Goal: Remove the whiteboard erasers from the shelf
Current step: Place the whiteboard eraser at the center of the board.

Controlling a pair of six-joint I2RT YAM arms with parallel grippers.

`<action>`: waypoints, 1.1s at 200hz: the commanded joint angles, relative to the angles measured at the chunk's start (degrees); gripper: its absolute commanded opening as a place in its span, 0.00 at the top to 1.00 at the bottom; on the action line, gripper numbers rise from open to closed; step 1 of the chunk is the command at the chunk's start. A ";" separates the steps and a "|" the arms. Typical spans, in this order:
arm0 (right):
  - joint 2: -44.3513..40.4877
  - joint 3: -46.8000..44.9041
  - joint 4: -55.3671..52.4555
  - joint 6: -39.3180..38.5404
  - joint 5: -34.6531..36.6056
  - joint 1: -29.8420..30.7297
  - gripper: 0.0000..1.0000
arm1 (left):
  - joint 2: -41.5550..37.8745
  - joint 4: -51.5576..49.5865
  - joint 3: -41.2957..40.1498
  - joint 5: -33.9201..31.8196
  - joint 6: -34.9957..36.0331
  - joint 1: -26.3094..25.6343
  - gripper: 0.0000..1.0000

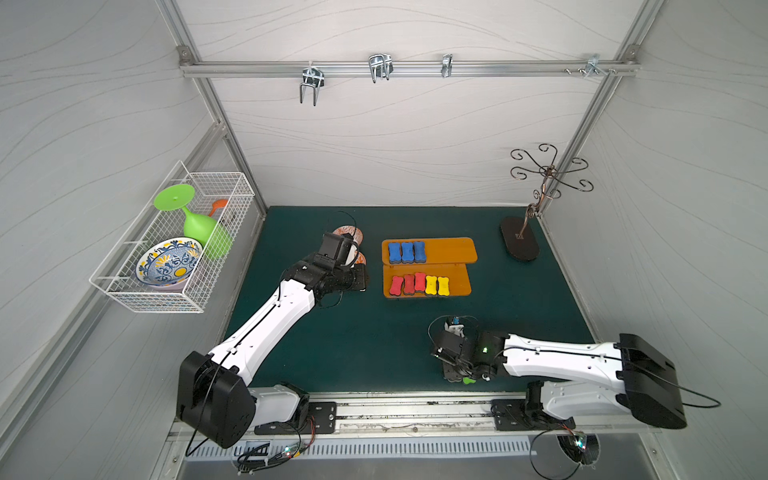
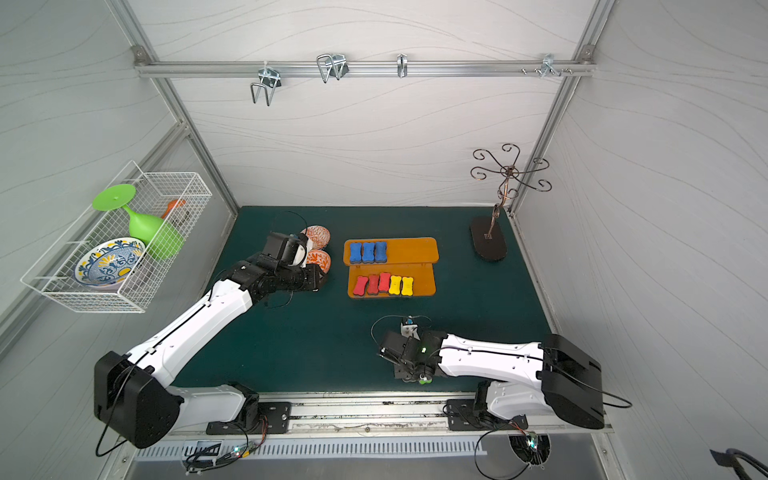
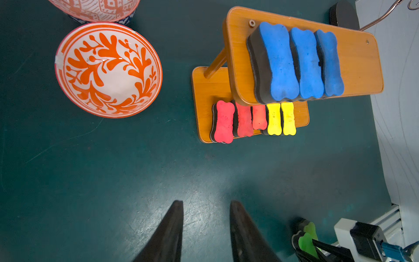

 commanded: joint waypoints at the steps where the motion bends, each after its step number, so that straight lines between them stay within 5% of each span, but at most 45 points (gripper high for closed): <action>1: 0.80 -0.87 0.54 0.71 -0.93 0.42 0.65 | 0.45 0.51 0.27 -0.65 1.03 -0.31 0.62; 220: 5.60 -0.75 1.50 -0.40 -4.06 -0.97 0.61 | -0.08 0.54 0.19 -0.17 1.21 -0.31 0.62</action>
